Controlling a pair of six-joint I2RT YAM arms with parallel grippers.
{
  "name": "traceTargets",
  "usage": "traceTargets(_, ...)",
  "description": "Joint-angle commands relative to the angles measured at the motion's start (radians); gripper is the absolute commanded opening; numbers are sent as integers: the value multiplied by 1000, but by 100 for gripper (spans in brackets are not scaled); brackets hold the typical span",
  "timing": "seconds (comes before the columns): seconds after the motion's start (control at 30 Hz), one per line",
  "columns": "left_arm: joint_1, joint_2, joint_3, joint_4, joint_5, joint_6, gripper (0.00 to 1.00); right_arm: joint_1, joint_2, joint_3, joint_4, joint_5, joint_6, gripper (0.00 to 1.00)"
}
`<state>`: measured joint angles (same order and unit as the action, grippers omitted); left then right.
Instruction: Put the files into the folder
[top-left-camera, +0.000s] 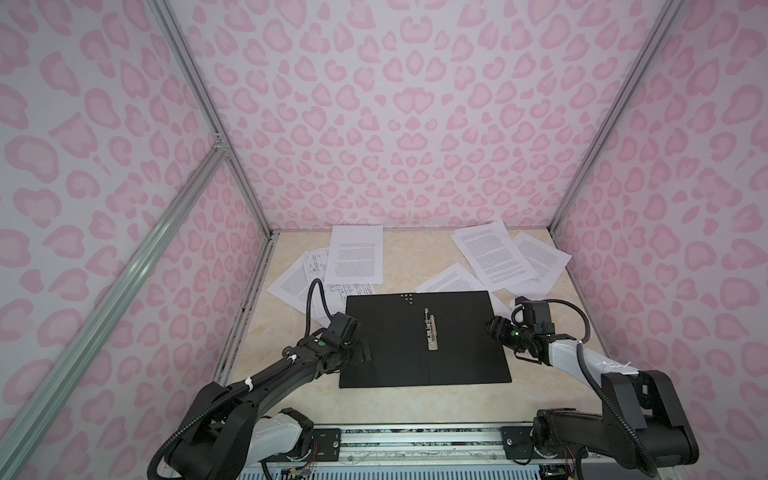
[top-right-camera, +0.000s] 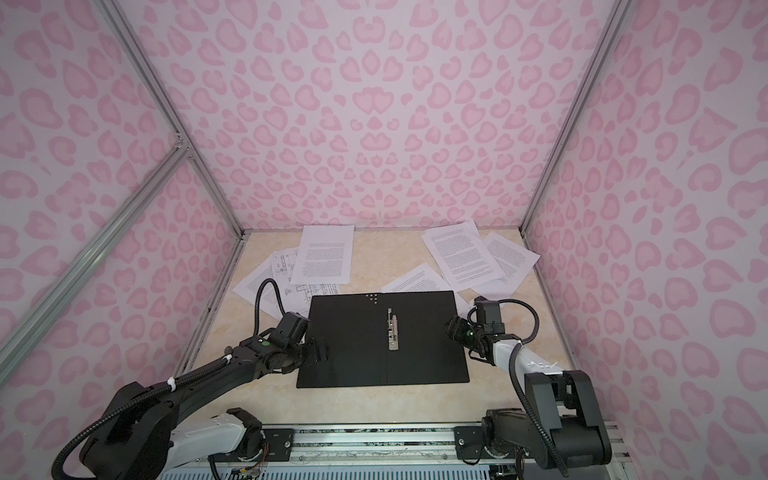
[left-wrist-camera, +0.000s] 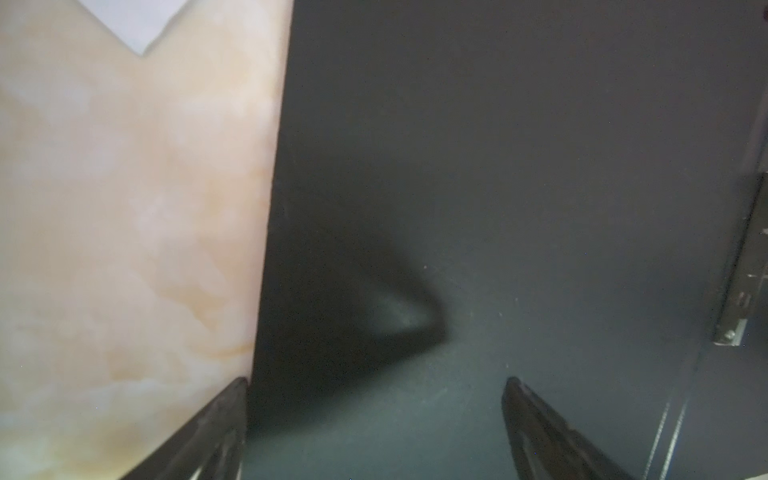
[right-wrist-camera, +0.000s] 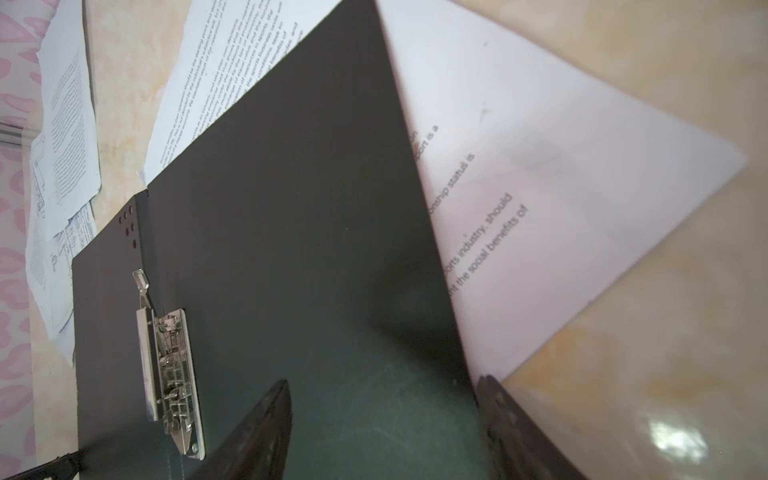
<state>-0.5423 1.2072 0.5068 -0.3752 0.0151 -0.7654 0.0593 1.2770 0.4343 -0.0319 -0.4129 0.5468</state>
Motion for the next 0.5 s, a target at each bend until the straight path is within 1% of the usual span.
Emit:
traceTargets(0.0,-51,-13,-23,-104,159,-130,95,6,-42,-38,-166,-108,59,71)
traceTargets(0.07,-83,-48,-37,-117,150,-169,95,6,-90,-51,-195,-95,62,71)
traceTargets(0.13,-91,-88,-39,-150,128,-196,95,5,-128,-44,-234,-60,48,72)
traceTargets(0.23,-71,-135,41,-249,1,-182,97,6,-148,-19,-228,-19,30,74)
traceTargets(0.3,-17,-127,151,-343,-87,-143,98,5,-140,33,-230,5,14,74)
traceTargets(0.33,14,-121,198,-373,-111,-123,99,7,-131,58,-229,13,7,74)
traceTargets(0.4,75,-117,280,-386,-124,-87,100,8,-111,95,-209,17,14,74)
traceTargets(0.47,154,-101,341,-336,-85,-44,99,20,-98,113,-153,6,21,75)
